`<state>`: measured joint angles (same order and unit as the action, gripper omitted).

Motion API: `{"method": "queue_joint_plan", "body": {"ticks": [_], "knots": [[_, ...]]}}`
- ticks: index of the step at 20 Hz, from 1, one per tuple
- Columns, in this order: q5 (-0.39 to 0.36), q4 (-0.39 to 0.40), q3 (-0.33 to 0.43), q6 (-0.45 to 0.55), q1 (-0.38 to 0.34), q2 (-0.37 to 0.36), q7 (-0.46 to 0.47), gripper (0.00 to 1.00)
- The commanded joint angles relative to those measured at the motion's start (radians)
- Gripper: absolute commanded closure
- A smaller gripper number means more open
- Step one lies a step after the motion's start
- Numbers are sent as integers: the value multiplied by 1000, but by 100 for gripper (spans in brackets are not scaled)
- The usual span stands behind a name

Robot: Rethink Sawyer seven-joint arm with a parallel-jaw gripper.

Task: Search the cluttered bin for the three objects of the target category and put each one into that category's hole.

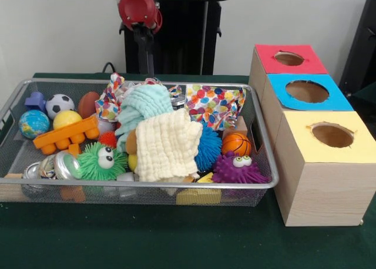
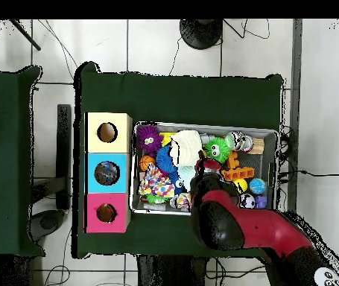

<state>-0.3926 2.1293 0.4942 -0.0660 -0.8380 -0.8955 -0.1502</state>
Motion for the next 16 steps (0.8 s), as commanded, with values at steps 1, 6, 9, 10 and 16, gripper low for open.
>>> {"method": "queue_joint_plan", "body": {"ticks": [1, 6, 9, 10, 16], "knots": [[70, -94, 84, 179, -22, 64, -232, 0], [56, -146, 98, 195, -33, 133, -193, 0], [47, -185, 78, 223, -29, 187, -175, 0], [21, -208, 65, 239, -23, 204, -145, 0], [-17, -315, 31, 414, -53, 251, -24, 0]]}}
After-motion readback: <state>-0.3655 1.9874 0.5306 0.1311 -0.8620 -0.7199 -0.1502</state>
